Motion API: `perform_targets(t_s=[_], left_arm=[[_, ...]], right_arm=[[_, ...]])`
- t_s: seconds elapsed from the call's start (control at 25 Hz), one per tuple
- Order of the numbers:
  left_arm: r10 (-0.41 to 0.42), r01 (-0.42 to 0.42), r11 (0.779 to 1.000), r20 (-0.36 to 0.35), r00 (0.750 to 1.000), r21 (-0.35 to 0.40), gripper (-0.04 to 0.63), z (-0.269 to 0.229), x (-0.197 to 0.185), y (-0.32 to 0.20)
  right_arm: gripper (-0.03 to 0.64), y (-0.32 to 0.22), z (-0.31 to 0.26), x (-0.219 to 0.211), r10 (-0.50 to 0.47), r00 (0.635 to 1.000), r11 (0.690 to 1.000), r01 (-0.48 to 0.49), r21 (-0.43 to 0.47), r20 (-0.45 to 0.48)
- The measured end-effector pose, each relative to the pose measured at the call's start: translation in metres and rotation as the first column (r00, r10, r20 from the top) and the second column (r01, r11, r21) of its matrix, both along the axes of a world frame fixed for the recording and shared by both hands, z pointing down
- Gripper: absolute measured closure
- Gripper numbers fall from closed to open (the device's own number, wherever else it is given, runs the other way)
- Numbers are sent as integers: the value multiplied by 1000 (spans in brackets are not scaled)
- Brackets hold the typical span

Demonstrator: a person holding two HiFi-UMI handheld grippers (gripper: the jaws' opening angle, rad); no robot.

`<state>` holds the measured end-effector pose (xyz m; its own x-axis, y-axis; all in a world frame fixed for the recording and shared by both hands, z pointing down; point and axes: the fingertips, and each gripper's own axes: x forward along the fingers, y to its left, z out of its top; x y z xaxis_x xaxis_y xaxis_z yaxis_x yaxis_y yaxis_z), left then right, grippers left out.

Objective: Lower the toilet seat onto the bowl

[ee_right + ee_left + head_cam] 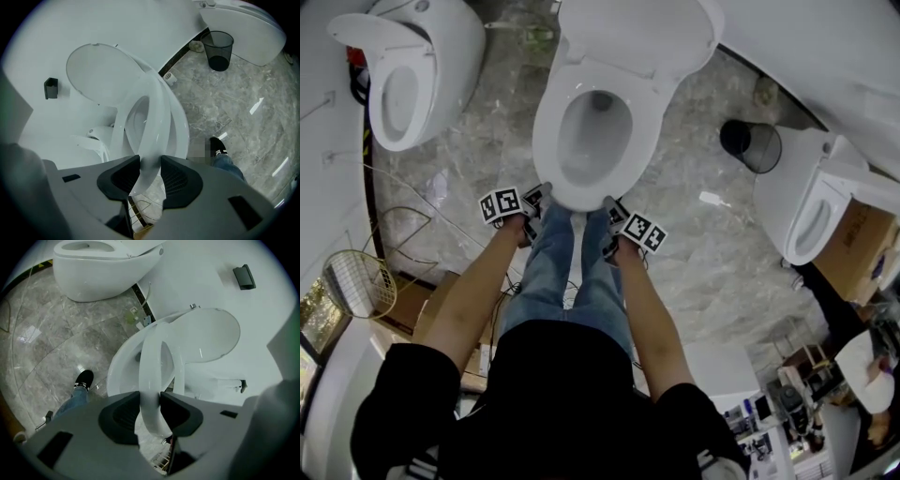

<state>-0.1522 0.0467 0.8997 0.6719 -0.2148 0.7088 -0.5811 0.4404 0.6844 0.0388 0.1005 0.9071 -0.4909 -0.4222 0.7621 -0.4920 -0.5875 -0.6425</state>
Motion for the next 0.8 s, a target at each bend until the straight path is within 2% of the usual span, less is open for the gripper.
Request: perform_targets(t_s=[0.56,0.8], left_arm=[[27,-24,998,48,998,-61,449,50,-6,14],[108,-102,991,72,992,-86,454,70,-8,18]], right_arm=[[472,16,46,-7,-18,1000,997,17,-70,-4],[476,20,66,-9,-26,1000,994,25,-103,-12]])
